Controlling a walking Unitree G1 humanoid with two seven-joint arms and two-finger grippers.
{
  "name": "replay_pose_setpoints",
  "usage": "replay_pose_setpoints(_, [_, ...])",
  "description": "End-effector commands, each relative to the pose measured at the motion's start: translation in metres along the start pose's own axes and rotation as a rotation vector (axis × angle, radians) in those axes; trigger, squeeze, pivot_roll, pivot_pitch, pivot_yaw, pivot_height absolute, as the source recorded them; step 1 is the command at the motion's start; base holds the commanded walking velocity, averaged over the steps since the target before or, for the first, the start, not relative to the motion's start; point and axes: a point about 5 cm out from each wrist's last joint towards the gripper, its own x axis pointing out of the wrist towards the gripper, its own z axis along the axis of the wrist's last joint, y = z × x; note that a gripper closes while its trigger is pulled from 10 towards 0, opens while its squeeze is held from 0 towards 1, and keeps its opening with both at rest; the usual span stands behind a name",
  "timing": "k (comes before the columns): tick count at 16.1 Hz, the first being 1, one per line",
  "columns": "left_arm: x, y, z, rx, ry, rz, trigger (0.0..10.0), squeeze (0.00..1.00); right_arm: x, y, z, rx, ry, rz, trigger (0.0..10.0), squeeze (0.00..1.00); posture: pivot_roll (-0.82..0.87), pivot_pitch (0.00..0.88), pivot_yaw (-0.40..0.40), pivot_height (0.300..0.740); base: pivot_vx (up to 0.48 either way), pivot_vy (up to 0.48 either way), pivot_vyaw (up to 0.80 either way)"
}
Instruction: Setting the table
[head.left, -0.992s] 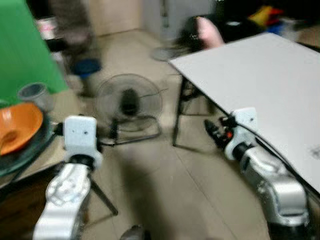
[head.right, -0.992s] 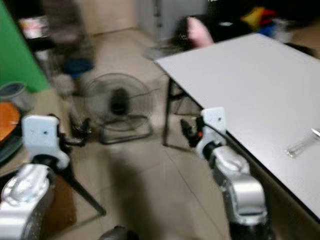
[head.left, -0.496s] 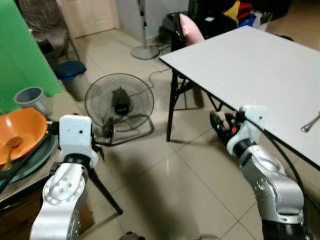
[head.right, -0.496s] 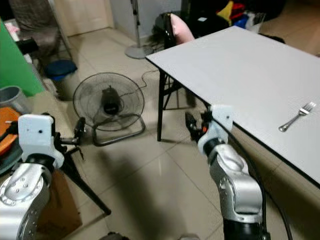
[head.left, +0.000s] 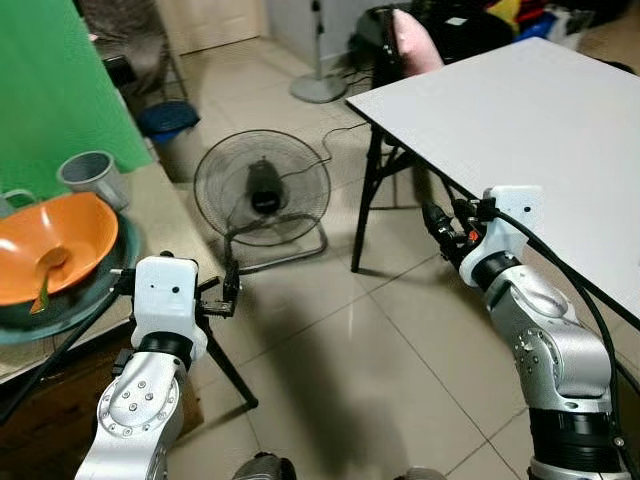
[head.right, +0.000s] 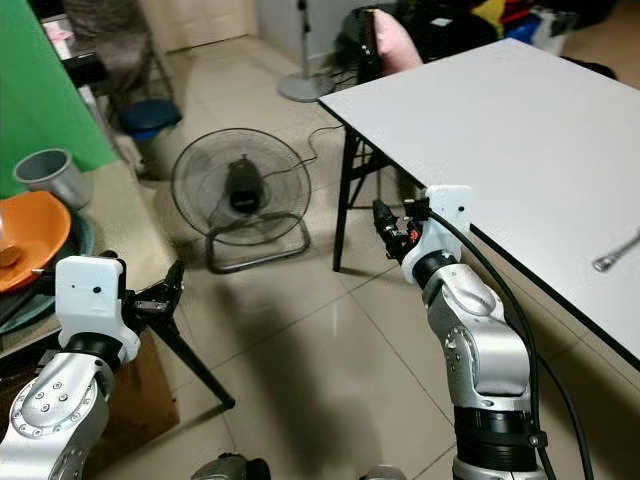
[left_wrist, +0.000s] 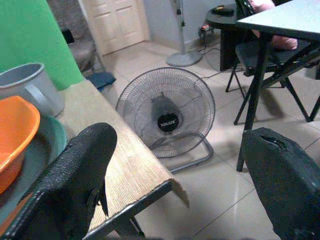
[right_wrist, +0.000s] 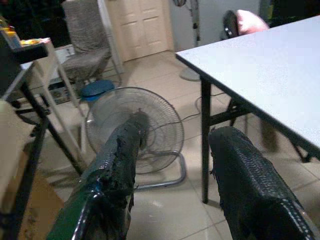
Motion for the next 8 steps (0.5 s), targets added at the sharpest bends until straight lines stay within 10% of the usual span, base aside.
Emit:
replay_pose_setpoints(1, [0.000,0.003,0.006,0.009,-0.026,0.016,10.0,0.00,-0.002,-0.002,-0.003,0.010,0.021,0.001,10.0,0.00,-0.10,0.063,0.055,0.740,0.000,0.247,0.00])
replay_pose_setpoints(8, [0.009,0.002,0.010,0.000,-0.048,0.009,10.0,0.00,-0.016,0.003,-0.016,0.058,0.054,-0.013,10.0,0.00,-0.11,0.052,0.077,0.740,0.000,0.293,0.00])
